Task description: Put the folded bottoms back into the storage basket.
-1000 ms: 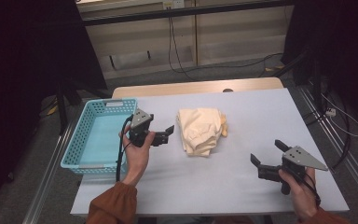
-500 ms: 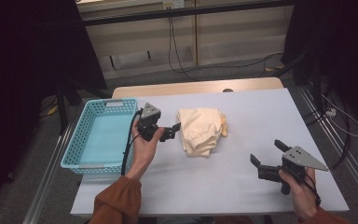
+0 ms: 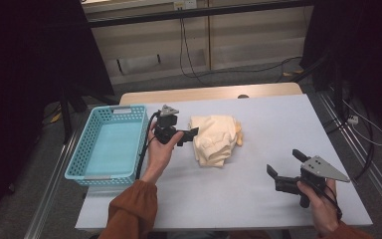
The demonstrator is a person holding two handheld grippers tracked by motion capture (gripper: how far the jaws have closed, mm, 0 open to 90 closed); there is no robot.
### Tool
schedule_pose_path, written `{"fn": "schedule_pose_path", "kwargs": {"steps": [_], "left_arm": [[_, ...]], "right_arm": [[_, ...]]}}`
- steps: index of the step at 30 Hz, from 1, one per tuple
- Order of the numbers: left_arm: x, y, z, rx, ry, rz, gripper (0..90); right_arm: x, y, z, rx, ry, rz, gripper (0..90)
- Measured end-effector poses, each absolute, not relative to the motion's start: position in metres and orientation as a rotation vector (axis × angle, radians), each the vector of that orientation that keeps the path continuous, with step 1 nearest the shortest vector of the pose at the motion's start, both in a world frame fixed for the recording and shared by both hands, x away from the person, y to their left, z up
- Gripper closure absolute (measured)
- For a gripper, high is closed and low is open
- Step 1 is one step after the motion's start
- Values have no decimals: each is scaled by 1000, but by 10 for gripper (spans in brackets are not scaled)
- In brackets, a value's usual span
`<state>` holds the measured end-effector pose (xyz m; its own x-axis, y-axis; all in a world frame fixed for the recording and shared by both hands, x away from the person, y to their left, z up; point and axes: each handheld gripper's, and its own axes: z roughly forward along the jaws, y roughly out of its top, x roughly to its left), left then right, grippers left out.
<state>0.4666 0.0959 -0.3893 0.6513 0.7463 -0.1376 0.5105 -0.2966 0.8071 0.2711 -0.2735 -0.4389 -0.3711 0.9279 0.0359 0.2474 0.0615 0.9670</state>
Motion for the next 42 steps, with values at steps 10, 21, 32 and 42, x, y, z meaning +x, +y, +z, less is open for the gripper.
{"fn": "schedule_pose_path", "kwargs": {"steps": [10, 21, 32, 42], "left_arm": [[479, 93, -404, 1983, 1037, 306, 118], [492, 84, -424, 2004, 1106, 185, 105], [499, 86, -441, 2043, 1176, 107, 227], [498, 75, -450, 2039, 1210, 57, 316]], "right_arm": [[271, -273, -439, 1177, 1708, 1343, 5], [272, -270, -440, 1163, 1738, 1345, 6], [272, -270, -441, 1172, 1742, 1341, 6], [272, -270, -441, 1177, 1743, 1335, 6]]}}
